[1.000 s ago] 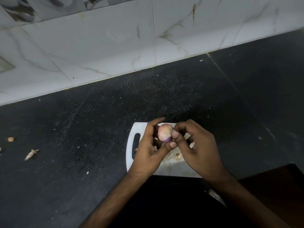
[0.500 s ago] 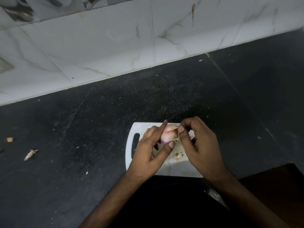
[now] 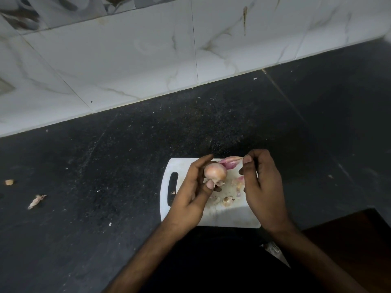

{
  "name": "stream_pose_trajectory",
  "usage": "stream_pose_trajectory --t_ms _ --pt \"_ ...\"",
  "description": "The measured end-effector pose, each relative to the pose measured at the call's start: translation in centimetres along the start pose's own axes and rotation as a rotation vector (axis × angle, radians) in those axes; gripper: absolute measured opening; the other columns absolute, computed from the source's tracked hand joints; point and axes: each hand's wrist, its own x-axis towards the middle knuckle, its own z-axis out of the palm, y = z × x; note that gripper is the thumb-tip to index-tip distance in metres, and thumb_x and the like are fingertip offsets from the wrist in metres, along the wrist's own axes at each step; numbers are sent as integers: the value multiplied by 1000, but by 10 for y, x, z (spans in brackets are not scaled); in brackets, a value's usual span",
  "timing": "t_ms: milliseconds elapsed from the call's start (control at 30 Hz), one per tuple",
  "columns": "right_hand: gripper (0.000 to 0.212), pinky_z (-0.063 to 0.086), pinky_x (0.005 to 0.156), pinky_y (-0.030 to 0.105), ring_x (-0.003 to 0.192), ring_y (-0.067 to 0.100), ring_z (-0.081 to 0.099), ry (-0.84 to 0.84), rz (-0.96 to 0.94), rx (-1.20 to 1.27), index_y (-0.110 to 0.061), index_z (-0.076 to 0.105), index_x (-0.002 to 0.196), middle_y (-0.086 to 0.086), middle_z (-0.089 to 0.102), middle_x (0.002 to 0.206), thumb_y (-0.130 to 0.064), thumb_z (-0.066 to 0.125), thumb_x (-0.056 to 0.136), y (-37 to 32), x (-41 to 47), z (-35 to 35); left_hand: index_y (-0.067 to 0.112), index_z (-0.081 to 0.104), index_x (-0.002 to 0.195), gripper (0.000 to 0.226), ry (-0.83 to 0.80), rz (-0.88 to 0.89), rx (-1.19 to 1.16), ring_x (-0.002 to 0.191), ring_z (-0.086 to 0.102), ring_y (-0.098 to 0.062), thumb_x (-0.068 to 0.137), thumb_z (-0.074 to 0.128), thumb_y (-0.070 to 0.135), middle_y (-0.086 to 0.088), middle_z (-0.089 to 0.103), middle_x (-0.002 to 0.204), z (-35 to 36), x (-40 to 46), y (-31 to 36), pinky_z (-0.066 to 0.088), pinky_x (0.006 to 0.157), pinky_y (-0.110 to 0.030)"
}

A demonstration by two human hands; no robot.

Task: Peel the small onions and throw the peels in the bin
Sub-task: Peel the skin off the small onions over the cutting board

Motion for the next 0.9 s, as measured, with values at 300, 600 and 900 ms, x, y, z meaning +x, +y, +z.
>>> stream_pose_trajectory --t_ms 300,600,900 --pt "7 56 63 48 74 18 64 -160 85 -79 -27 46 97 3 64 86 -26 45 105 9 -3 5 -2 50 137 36 206 -211 -667 105 72 -25 103 41 4 -15 72 113 -2 7 8 56 69 -24" --pt "16 58 80 38 91 5 65 -385 121 -301 -29 62 110 -13 65 108 -17 52 103 17 -6 9 2 67 111 27 253 -231 -854 87 70 -20 100 44 10 -16 69 119 -10 11 7 53 61 -22" --pt "21 49 76 8 100 -2 62 -253 -191 -103 -22 67 122 -18 55 115 -22 63 101 -25 -5 1 -4 55 129 39 217 -193 -568 78 62 -14 95 60 13 -11 70 106 -11 6 4 51 60 -22"
